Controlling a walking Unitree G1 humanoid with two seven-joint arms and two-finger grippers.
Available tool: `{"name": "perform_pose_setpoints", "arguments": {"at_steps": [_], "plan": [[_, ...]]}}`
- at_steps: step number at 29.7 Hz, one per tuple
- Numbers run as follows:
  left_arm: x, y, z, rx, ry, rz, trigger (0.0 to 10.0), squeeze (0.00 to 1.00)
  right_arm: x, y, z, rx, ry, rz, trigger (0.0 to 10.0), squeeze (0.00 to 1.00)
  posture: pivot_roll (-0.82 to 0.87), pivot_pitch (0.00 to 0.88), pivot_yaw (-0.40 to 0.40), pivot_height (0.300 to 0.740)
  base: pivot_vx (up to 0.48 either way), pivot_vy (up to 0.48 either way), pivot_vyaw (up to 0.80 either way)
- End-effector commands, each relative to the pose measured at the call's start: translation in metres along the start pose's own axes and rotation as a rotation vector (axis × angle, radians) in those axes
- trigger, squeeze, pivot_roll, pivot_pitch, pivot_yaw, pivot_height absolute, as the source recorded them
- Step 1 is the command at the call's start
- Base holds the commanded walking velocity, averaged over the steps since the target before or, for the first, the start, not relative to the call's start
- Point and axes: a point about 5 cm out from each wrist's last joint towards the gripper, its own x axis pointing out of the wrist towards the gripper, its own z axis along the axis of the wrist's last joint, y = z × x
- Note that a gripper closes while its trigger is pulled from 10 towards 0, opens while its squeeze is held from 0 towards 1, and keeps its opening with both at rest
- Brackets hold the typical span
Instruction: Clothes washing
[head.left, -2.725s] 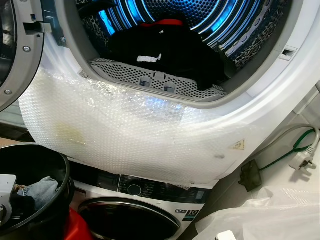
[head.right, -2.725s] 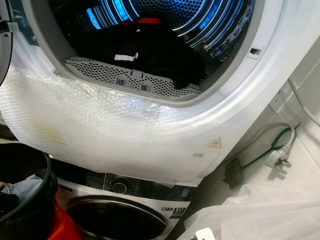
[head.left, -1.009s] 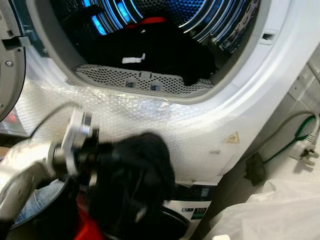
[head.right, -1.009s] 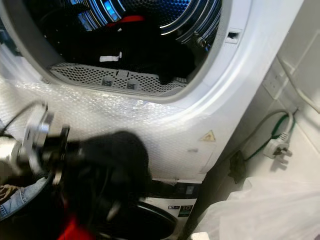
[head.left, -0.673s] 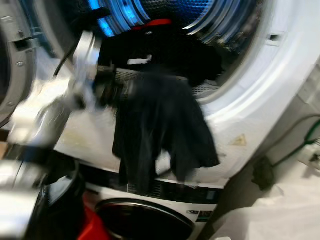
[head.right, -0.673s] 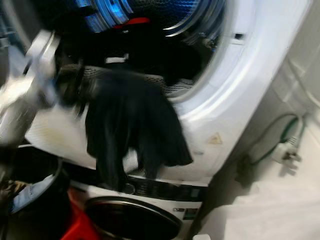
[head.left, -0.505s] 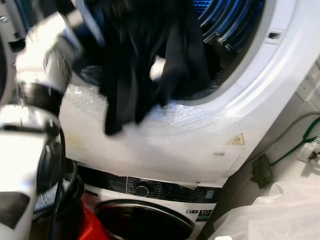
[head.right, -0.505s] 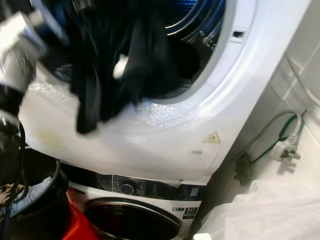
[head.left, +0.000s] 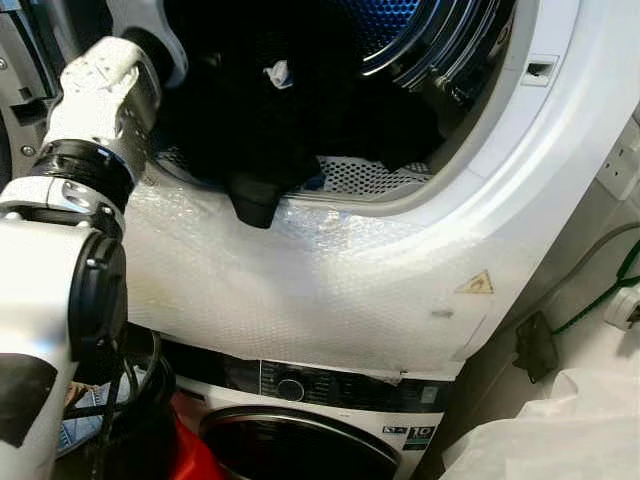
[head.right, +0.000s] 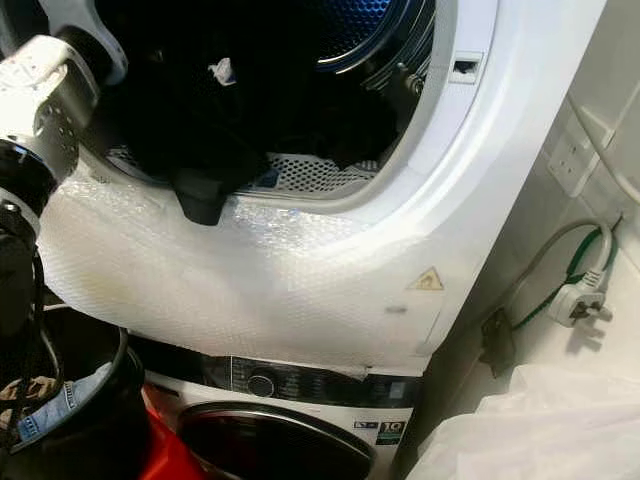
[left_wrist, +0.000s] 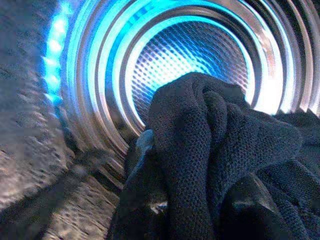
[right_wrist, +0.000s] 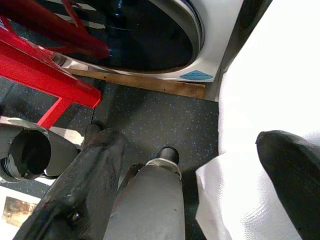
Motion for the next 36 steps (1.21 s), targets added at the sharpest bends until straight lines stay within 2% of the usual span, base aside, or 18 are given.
{"name": "perform_pose_setpoints", "arguments": {"at_steps": [1,5,6,8,11,14,16,18,20,22,23,25,27,28,30,33,35,36], "plan": [[-0.002,-0.007,-0.019,-0.003,0.09,-0.062,10.0,0.0,-0.002,-0.002,-0.004,0.024,-0.008,-0.017,10.0,0.0,-0.07,0.018,-0.007,0.74,0.0,0.0,0.0],[0.0,-0.023,-0.027,0.064,0.134,-0.165,10.0,0.0,-0.007,-0.003,-0.021,0.029,0.019,-0.028,10.0,0.0,-0.08,0.067,0.003,0.74,0.0,0.0,0.0],[0.0,-0.024,-0.026,0.071,0.126,-0.16,10.0,0.0,-0.009,-0.004,-0.024,0.032,0.021,-0.033,10.0,0.0,-0.08,0.07,0.007,0.74,0.0,0.0,0.0],[0.005,-0.025,-0.015,0.179,0.073,-0.076,10.0,0.0,-0.01,-0.006,-0.027,0.038,0.016,-0.052,10.0,0.0,-0.09,0.073,0.01,0.74,0.0,0.0,0.0],[0.011,-0.03,0.001,0.098,-0.015,-0.039,10.0,0.0,-0.011,-0.008,-0.027,0.048,-0.001,-0.072,10.0,0.0,-0.11,0.087,0.017,0.74,0.0,0.0,0.0],[0.018,-0.043,0.018,0.133,-0.085,-0.029,10.0,0.0,-0.012,-0.012,-0.025,0.057,-0.026,-0.104,10.0,0.0,-0.15,0.091,0.025,0.74,0.0,0.0,0.0],[0.024,-0.051,0.042,0.153,-0.18,0.038,10.0,0.0,-0.013,-0.016,-0.021,0.061,-0.054,-0.138,10.0,0.0,-0.17,0.094,0.028,0.74,0.0,0.0,0.0],[0.025,-0.048,0.06,0.122,-0.251,0.109,10.0,0.0,-0.014,-0.019,-0.019,0.066,-0.072,-0.159,10.0,0.0,-0.18,0.102,0.031,0.74,0.0,0.0,0.0],[0.027,-0.053,0.068,0.073,-0.277,0.093,10.0,0.0,-0.015,-0.02,-0.019,0.076,-0.091,-0.17,10.0,0.0,-0.18,0.106,0.035,0.74,0.0,0.0,0.0],[0.031,-0.085,0.048,0.071,-0.17,-0.152,10.0,0.0,-0.016,-0.018,-0.023,0.077,-0.087,-0.175,10.0,0.0,-0.18,0.115,0.037,0.74,0.0,0.0,0.0],[0.031,-0.085,0.048,0.071,-0.17,-0.152,10.0,0.0,-0.016,-0.018,-0.023,0.077,-0.087,-0.175,10.0,0.0,-0.18,0.115,0.037,0.74,0.0,0.0,0.0],[0.029,-0.103,0.029,-0.003,-0.103,-0.33,10.0,0.0,-0.016,-0.015,-0.028,0.078,-0.075,-0.173,10.0,0.0,-0.16,0.128,0.037,0.74,0.0,0.0,0.0],[0.027,-0.109,0.021,-0.027,-0.082,-0.405,10.0,0.0,-0.016,-0.012,-0.03,0.077,-0.07,-0.17,10.0,0.0,-0.15,0.131,0.035,0.74,0.0,0.0,0.0],[0.024,-0.114,0.013,-0.02,-0.052,-0.492,10.0,0.0,-0.016,-0.01,-0.032,0.075,-0.062,-0.164,10.0,0.0,-0.15,0.134,0.035,0.74,0.0,0.0,0.0],[0.022,-0.117,0.008,0.003,-0.031,-0.552,10.0,0.0,-0.016,-0.01,-0.034,0.075,-0.058,-0.161,10.0,0.0,-0.15,0.134,0.033,0.74,0.0,0.0,0.0],[0.02,-0.111,0.002,0.055,0.001,-0.544,10.0,0.0,-0.015,-0.008,-0.033,0.075,-0.05,-0.148,10.0,0.0,-0.12,0.13,0.031,0.74,0.0,0.0,0.0],[0.02,-0.107,0.001,0.014,0.007,-0.521,10.0,0.0,-0.014,-0.007,-0.032,0.074,-0.045,-0.142,10.0,0.0,-0.11,0.133,0.03,0.74,0.0,0.0,0.0],[0.02,-0.103,0.0,0.018,0.017,-0.484,10.0,1.0,-0.014,-0.007,-0.032,0.073,-0.042,-0.138,10.0,0.0,-0.1,0.125,0.029,0.74,0.0,0.0,0.0]]}}
